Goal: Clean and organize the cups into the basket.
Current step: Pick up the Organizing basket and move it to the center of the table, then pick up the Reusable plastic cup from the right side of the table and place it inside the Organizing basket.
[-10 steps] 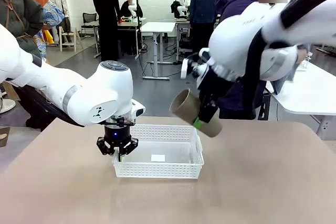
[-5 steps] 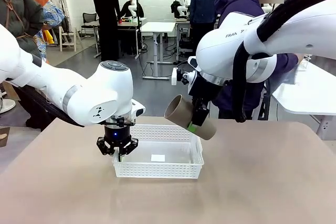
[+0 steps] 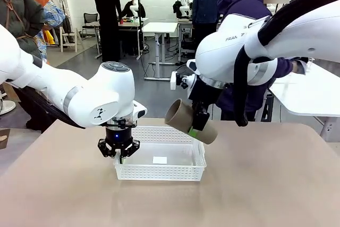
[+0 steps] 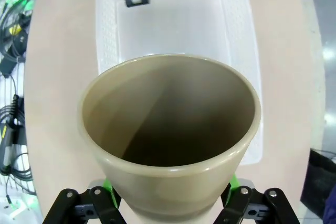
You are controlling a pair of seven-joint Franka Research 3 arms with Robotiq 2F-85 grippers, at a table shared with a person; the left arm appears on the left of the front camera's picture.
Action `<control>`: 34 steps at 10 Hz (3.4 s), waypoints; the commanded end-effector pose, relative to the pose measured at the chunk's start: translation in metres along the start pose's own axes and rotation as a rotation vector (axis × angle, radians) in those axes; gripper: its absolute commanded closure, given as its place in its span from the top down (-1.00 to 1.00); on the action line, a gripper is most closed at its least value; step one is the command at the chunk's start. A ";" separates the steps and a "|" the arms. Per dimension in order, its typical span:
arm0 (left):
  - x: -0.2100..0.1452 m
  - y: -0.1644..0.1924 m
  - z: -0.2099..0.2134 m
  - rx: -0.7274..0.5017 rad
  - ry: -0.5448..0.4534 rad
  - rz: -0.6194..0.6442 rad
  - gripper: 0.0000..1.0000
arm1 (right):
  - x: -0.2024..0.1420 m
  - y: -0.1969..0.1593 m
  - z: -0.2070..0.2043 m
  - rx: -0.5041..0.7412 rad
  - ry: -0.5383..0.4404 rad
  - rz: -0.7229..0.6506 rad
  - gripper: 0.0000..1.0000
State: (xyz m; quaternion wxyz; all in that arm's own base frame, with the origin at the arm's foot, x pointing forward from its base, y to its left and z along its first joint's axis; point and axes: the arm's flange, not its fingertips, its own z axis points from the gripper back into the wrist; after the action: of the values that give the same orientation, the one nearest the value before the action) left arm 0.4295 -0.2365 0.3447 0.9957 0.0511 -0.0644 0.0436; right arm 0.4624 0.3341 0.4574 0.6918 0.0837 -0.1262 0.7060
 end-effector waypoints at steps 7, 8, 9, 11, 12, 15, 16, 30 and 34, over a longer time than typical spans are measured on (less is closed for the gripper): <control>-0.003 0.000 -0.001 0.016 -0.009 0.002 -1.00 | 0.053 -0.010 -0.066 0.095 0.138 0.027 0.69; -0.003 0.000 -0.001 0.016 -0.009 0.002 -1.00 | 0.049 -0.014 -0.072 0.111 0.138 0.019 0.69; -0.003 0.000 -0.001 0.016 -0.009 0.002 -1.00 | 0.045 -0.017 -0.080 0.132 0.142 0.013 0.69; -0.003 0.000 -0.001 0.016 -0.009 0.002 -1.00 | 0.036 -0.018 -0.097 0.185 0.159 0.012 0.69; -0.003 0.000 -0.001 0.016 -0.009 0.002 -1.00 | 0.032 -0.016 -0.106 0.218 0.173 0.011 0.69; -0.003 0.000 -0.001 0.016 -0.009 0.002 -1.00 | 0.021 -0.015 -0.118 0.269 0.181 0.009 1.00; -0.003 0.000 -0.001 0.016 -0.009 0.002 -1.00 | 0.020 -0.014 -0.116 0.267 0.176 0.019 1.00; -0.003 0.000 -0.001 0.016 -0.009 0.002 -1.00 | -0.321 0.091 0.102 -0.143 -0.567 -0.111 1.00; -0.003 0.000 -0.001 0.016 -0.009 0.002 -1.00 | -0.438 0.105 0.110 -0.224 -0.836 -0.155 1.00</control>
State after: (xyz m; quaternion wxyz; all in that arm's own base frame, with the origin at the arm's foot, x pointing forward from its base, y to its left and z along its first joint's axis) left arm 0.4287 -0.2365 0.3444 0.9957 0.0509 -0.0644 0.0431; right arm 0.3488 -0.1093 0.4305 0.6551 0.2699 -0.4398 0.5520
